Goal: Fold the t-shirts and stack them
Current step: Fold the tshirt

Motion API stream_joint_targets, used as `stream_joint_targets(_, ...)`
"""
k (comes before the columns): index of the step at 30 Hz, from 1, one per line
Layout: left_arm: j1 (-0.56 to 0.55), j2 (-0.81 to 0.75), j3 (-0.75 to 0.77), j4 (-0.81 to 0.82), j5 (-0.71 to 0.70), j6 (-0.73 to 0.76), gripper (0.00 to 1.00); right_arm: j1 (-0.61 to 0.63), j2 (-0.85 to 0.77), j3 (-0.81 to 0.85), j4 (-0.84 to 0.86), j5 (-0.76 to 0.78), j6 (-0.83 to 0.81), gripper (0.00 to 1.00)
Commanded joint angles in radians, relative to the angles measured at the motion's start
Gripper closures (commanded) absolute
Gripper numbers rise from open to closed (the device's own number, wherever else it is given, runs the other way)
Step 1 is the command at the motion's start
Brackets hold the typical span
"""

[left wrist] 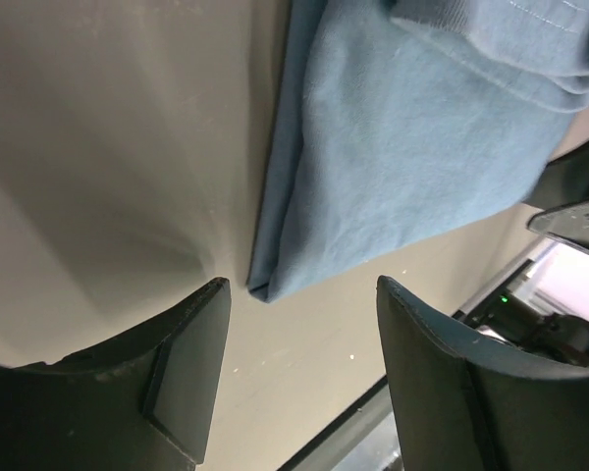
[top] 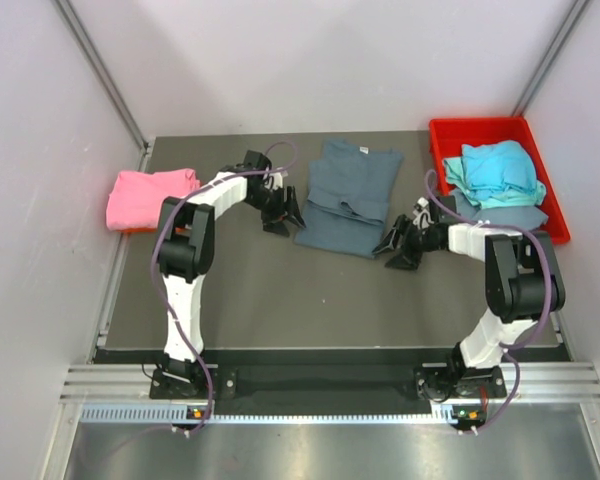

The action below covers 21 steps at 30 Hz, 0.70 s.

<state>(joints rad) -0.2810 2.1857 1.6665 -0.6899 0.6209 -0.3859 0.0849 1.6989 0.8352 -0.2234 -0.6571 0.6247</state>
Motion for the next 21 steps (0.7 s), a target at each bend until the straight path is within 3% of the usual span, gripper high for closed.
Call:
stream_joint_targets(1, 0.0, 0.012, -0.011, 0.049, 0.062, -0.036, 0.34, 0.036, 0.028, 0.053, 0.078, -0.007, 0.015, 0.39)
stream_joint_targets(12, 0.0, 0.043, -0.037, 0.039, 0.088, -0.045, 0.39, 0.104, 0.079, 0.076, 0.11, 0.033, 0.035, 0.41)
stream_joint_targets(18, -0.001, 0.059, -0.053, 0.058, 0.12, -0.076, 0.55, 0.104, 0.071, 0.073, 0.095, 0.074, 0.027, 0.44)
stream_joint_targets(21, -0.001, 0.056, -0.06, 0.059, 0.122, -0.074, 0.61, 0.104, 0.071, 0.065, 0.104, 0.083, 0.023, 0.52)
